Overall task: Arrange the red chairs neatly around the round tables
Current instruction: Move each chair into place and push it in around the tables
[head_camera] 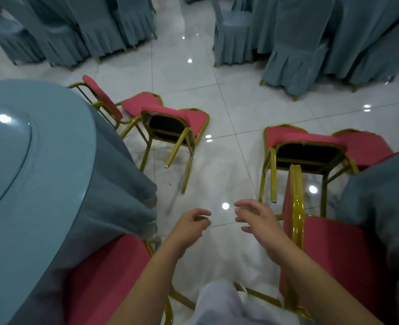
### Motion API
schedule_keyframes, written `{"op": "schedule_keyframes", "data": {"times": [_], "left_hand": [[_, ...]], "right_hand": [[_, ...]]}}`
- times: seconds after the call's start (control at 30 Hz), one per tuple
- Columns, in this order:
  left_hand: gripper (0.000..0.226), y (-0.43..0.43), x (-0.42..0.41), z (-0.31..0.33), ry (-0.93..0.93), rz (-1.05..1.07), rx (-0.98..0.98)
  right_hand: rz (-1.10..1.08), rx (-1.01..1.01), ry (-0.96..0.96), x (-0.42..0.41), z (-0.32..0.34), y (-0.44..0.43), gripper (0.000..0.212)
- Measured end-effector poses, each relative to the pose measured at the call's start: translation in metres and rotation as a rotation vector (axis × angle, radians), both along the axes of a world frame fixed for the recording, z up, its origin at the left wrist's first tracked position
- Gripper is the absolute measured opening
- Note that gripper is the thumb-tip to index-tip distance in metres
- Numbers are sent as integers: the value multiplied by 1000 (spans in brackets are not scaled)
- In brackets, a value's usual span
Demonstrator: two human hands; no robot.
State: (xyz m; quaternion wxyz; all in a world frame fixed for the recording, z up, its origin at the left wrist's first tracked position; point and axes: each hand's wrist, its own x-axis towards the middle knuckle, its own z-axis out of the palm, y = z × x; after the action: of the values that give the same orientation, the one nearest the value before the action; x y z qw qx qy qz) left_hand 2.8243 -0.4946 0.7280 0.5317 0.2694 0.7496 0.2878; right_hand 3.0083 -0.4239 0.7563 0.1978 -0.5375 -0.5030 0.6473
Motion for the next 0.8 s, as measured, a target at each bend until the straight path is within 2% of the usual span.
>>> {"op": "schedule_keyframes", "data": {"times": [0.3,0.5,0.63,0.8], "left_hand": [[18,94,-17,-9,-30,-29,-39],[18,192,-82,-4,-9,-169,-26],[20,257,-159,9,29,-69,89],[19,292,-252,17,25,113,74]], "right_hand": [[-64,-8,-11,-1,-3,70,15],[-211,-57,32,-74,-10,143,12],[-141,-61,37,-163,-7,203,11],[-132,-59,32,-239,4,272,11]]}}
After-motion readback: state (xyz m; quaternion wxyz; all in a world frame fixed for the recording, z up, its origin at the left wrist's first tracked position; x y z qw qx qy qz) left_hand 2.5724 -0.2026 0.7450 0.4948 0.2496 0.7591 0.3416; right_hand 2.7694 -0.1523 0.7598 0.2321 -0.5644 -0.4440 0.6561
